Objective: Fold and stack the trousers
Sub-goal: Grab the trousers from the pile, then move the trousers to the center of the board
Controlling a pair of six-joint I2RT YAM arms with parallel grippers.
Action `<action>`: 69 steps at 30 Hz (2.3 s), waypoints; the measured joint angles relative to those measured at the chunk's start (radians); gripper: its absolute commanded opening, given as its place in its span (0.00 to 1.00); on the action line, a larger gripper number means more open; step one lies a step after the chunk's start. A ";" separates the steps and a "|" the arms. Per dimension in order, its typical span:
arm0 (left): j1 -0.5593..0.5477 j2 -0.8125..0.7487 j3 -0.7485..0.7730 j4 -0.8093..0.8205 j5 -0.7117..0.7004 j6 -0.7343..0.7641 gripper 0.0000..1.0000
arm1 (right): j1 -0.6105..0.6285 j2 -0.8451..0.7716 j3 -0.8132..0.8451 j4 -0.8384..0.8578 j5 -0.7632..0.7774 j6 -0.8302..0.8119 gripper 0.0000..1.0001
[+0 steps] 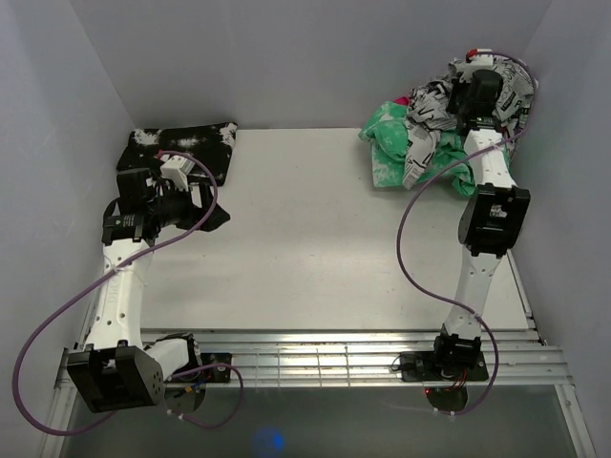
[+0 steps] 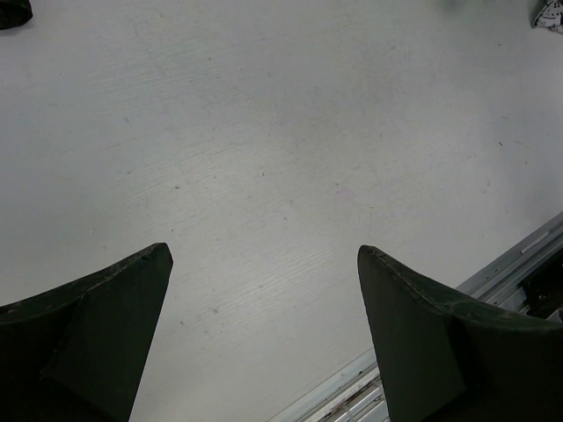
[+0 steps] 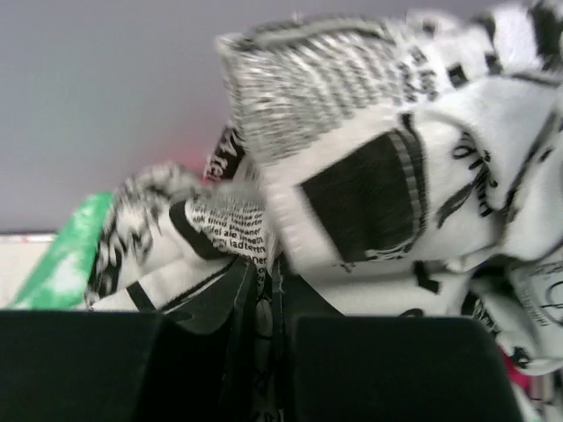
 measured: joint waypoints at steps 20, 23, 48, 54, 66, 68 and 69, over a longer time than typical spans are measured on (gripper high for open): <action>0.000 -0.003 0.042 0.013 0.007 -0.070 0.98 | -0.002 -0.663 -0.063 0.014 -0.236 0.101 0.08; 0.000 -0.005 0.047 0.016 0.007 -0.084 0.98 | 0.003 -0.708 -0.068 0.009 -0.271 0.130 0.08; 0.000 -0.248 -0.087 0.230 0.227 -0.035 0.98 | 0.465 -0.987 -0.666 0.193 -0.588 0.223 0.08; -0.001 -0.328 -0.150 0.285 0.366 0.107 0.98 | 0.583 -0.975 -0.797 0.197 -0.592 0.202 0.08; 0.000 -0.280 -0.183 0.188 0.342 0.230 0.98 | 0.857 -0.741 -1.006 0.314 -0.426 0.286 0.08; 0.000 -0.299 -0.184 0.197 0.322 0.215 0.98 | 0.893 -0.681 -1.004 0.343 -0.379 0.316 0.08; 0.000 -0.303 -0.184 0.200 0.307 0.211 0.98 | 0.910 -0.653 -1.003 0.352 -0.358 0.328 0.08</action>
